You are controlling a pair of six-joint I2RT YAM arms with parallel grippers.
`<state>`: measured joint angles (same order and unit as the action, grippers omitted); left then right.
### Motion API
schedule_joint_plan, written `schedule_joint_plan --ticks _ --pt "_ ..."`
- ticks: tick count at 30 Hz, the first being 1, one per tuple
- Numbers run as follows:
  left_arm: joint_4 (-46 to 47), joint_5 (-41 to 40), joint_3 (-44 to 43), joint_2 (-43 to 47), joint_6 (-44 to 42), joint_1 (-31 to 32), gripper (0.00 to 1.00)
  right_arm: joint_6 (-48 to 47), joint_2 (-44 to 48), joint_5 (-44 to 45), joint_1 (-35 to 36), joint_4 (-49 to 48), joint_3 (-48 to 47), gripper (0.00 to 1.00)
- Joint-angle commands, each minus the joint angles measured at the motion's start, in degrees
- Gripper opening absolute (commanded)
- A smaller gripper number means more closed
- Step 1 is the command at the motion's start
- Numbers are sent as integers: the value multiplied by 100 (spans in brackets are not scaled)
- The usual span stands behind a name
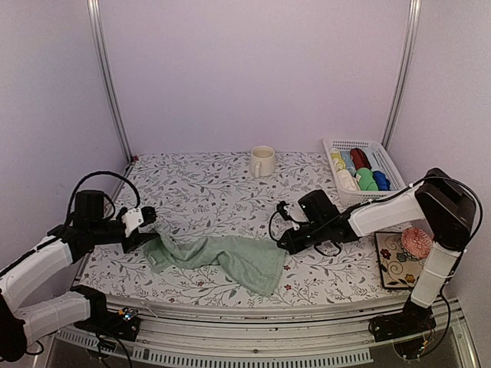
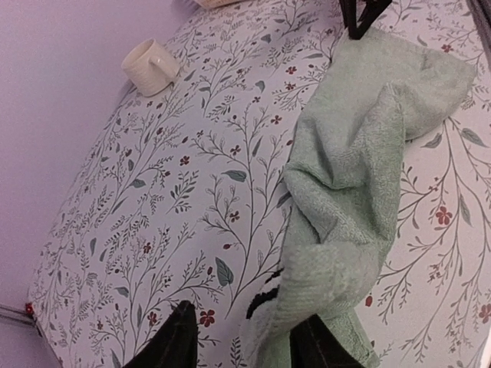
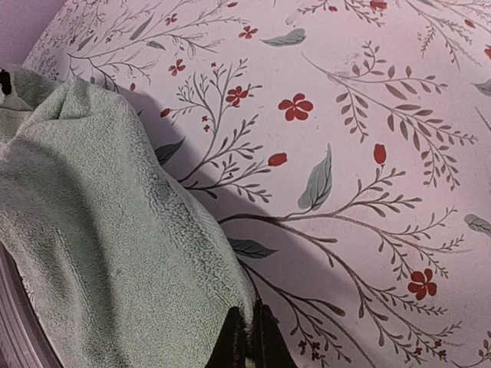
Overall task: Roll the towels
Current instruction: Adjust the towel at the center of the board.
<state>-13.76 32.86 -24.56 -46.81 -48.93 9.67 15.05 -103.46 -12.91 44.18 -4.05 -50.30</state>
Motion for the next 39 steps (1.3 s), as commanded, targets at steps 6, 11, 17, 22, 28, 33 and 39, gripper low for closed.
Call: schedule_joint_plan --ticks 6,11,17,22,28,33,39 --pt "-892 91 -23 -125 -1038 48 80 -210 694 440 -65 -104 212 2" --pt "-1650 198 -247 -411 -1634 44 87 -231 687 497 -64 -147 271 2" --pt "-2106 550 -255 -395 -2006 53 73 -213 649 509 -66 -142 260 2" --pt "-2583 972 -206 141 -2388 89 72 -204 601 525 -68 -136 223 2" --pt "-2410 807 -45 300 -2252 175 44 -195 582 545 -65 -131 207 2" --pt "-2384 437 61 -52 -2288 197 42 -185 653 580 -68 -126 239 2" --pt "-2603 165 77 -267 -2352 199 59 -197 720 633 -64 -94 250 2"
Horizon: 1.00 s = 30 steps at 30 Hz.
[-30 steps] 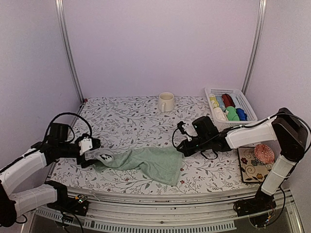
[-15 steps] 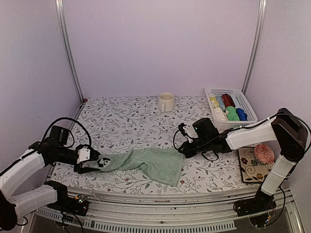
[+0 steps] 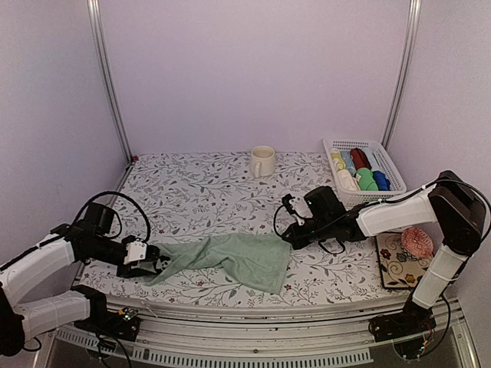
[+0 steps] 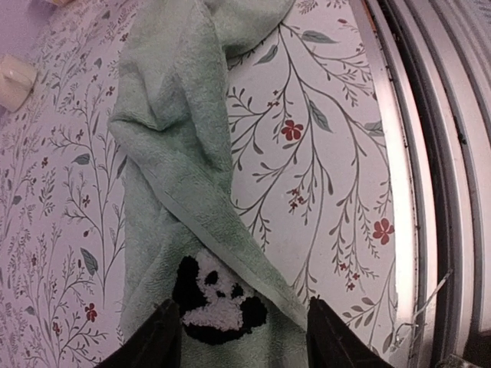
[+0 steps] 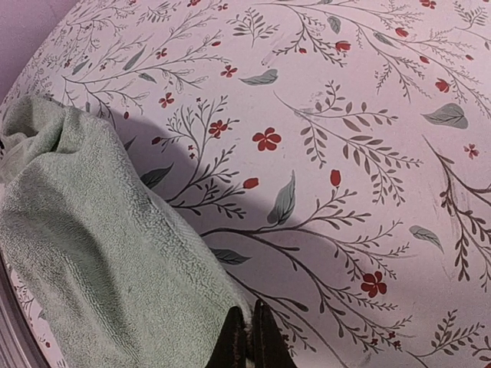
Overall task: Roll the towels
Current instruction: Adjust the towel at the center of the board, then pick up the towel from the center of the board.
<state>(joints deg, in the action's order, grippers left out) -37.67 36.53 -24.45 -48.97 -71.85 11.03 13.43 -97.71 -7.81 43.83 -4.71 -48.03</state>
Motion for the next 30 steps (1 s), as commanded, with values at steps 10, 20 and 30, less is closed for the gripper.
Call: schedule_joint_plan --ticks 10,20,30 --pt "-63 -999 437 252 373 368 65 -59 140 334 -37 40 -43 2" --pt "-74 -1186 375 133 375 461 67 -173 302 538 -81 -37 41 2" --pt "199 -1097 159 -589 595 556 66 -248 402 780 -105 -37 58 2"
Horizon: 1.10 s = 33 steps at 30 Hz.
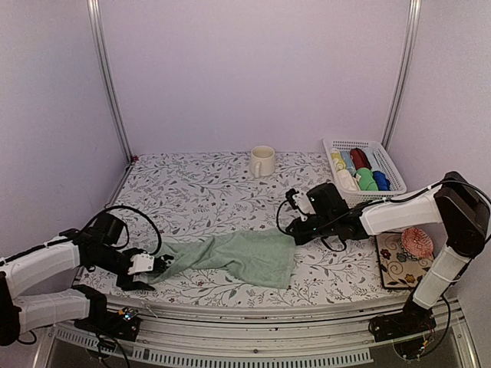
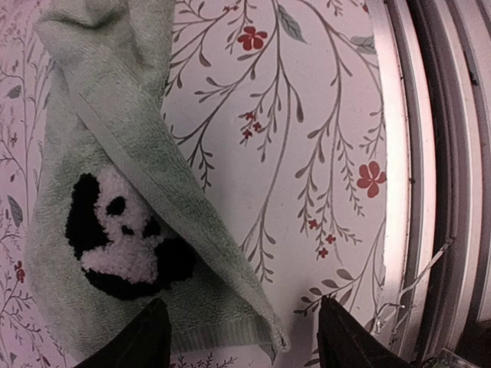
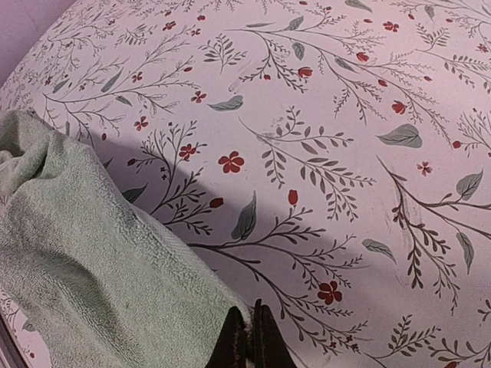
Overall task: Roll the towels
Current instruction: Pick up the towel from the center of the board.
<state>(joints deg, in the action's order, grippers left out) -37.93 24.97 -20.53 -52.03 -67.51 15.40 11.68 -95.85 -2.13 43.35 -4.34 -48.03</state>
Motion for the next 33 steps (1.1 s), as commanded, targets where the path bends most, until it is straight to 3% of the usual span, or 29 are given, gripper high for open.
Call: schedule_joint_plan --ticks 1,21,24,27,33 --pt "225 60 -267 -369 167 130 65 -70 255 217 -63 -101 100 2" --pt "137 -201 -360 -715 319 341 35 -30 237 213 -63 -265 183 2" --pt "146 -224 -422 -857 369 364 23 -55 296 189 -62 -271 205 2" --pt "173 -220 -466 -991 423 373 0 -125 370 148 -58 -308 235 2" --pt "958 -619 -611 -697 1082 365 0 -465 752 73 -62 -401 317 2"
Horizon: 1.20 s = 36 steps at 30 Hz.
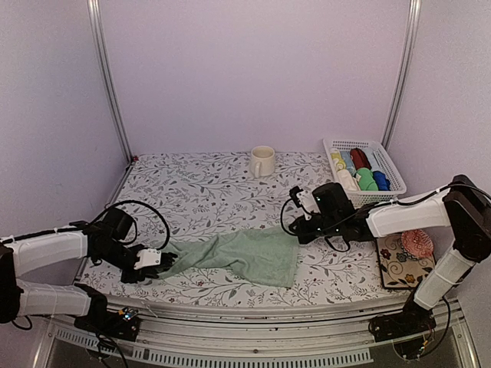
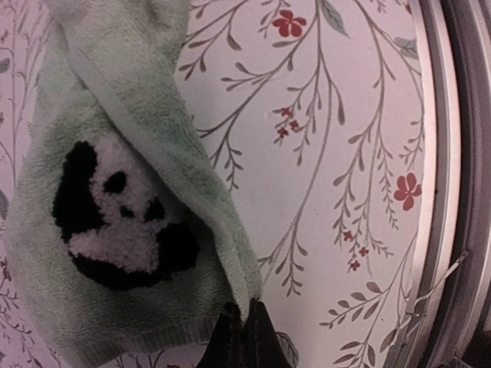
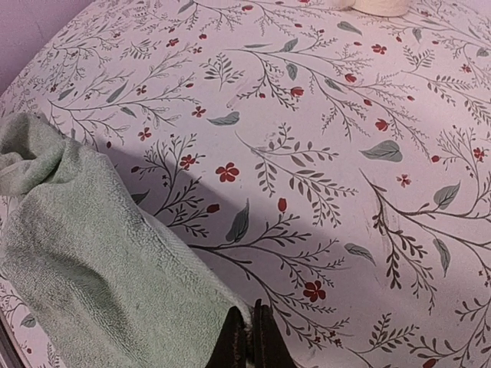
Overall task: Roll the towels
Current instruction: Pick up the towel from the center of the board, then flatten out the towel at the center of the board.
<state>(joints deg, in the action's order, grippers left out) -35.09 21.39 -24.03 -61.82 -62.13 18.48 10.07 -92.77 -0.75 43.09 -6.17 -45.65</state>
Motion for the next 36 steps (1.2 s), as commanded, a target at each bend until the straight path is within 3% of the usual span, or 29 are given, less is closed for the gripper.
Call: schedule_joint_plan --ticks 1,7,12,15,25,36 --pt "819 -300 -357 435 736 48 0 -356 554 -107 -35 -215 65 2" --pt "1169 56 -1255 1524 1683 7 0 -580 1509 -114 -32 -127 128 2" --pt "1465 -509 -1797 1821 2237 7 0 -770 2478 374 -29 19 216 2" --pt "1730 -805 -1786 2062 2428 6 0 -816 3092 653 -32 12 341 2" --pt "2014 -514 -1261 2859 2762 8 0 -652 4095 1647 -29 115 857 2" --pt "1360 650 -1230 3541 2290 9 0 -887 3887 487 34 -345 958 2"
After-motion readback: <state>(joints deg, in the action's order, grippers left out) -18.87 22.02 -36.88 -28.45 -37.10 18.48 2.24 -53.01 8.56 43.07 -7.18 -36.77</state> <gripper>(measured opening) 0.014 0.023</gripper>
